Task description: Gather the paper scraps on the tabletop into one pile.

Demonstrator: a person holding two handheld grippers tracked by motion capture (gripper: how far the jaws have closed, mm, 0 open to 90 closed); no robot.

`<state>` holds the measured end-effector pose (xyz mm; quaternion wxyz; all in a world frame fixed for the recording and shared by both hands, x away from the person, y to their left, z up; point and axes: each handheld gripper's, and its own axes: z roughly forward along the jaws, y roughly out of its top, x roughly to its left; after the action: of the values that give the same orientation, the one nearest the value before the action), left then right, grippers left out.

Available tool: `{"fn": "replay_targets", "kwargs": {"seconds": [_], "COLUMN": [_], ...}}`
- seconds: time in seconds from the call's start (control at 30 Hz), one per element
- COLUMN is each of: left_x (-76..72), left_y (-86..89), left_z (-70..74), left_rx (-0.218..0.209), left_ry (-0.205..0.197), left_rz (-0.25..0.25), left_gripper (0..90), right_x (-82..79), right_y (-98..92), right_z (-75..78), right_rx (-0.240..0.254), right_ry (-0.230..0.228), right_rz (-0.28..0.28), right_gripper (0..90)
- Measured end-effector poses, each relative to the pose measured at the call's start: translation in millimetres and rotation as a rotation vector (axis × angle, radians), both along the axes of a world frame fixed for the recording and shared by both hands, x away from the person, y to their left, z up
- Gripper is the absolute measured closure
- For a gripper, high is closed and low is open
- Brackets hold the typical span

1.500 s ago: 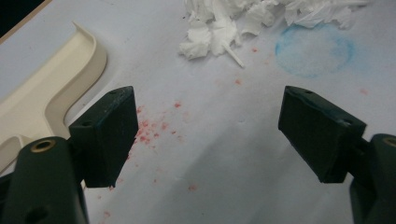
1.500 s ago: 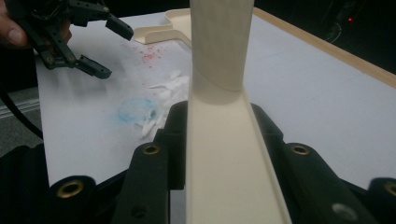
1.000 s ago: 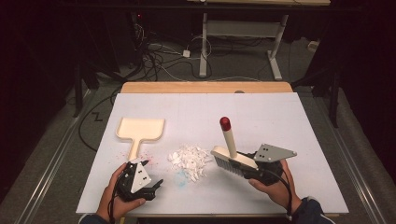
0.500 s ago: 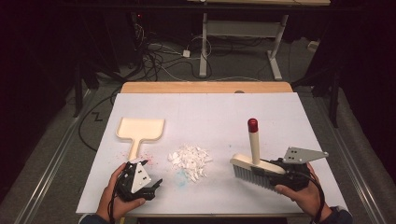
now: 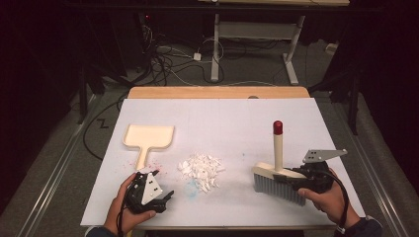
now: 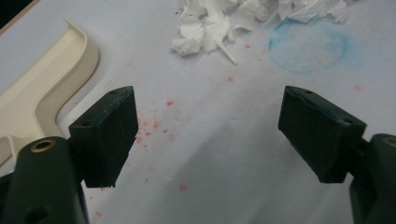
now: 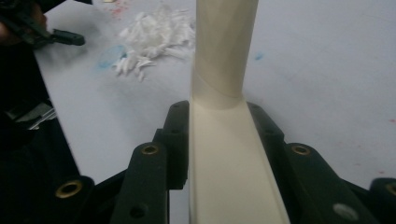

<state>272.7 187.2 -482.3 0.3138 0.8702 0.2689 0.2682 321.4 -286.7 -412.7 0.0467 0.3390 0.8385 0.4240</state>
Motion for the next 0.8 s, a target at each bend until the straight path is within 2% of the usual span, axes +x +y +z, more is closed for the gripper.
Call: {"fn": "replay_targets", "kwargs": {"seconds": [0.07,0.23,0.33,0.5,0.53,0.67,0.73,0.8], "left_x": [0.5,1.5,1.9,2.7,3.0,3.4,3.5,3.6], "left_y": [-1.2,-4.3,-4.8,-5.2,-5.6,-6.8,-7.2,-7.2], "left_z": [-0.3,-2.8,-2.8,-2.0,-1.9,-1.6,-1.9,-2.5], "left_rx": [0.0,0.009,0.009,-0.004,-0.006,-0.011,-0.009,-0.006], "left_ry": [0.003,0.022,0.021,0.017,0.016,0.016,0.018,0.019], "left_rz": [-0.005,-0.029,-0.029,-0.019,-0.019,-0.019,-0.022,-0.022], "left_gripper": [19.2,19.2,19.2,18.8,18.7,18.6,18.6,18.6], "right_x": [8.1,27.5,38.8,56.1,60.0,73.3,78.5,82.4], "right_y": [-1.4,-8.4,-12.5,-18.5,-20.7,-28.5,-32.7,-35.4], "right_z": [-2.2,-5.2,-7.9,-12.1,-11.9,-8.6,-8.2,-8.5], "right_rx": [-0.012,-0.032,-0.048,-0.084,-0.073,-0.091,-0.109,-0.16], "right_ry": [0.008,0.038,0.077,0.089,0.099,0.071,0.05,0.036], "right_rz": [-0.018,-0.017,-0.028,-0.048,-0.044,-0.084,-0.105,-0.103], "right_gripper": [66.4,64.7,60.7,55.4,54.6,54.0,48.0,44.8]}}
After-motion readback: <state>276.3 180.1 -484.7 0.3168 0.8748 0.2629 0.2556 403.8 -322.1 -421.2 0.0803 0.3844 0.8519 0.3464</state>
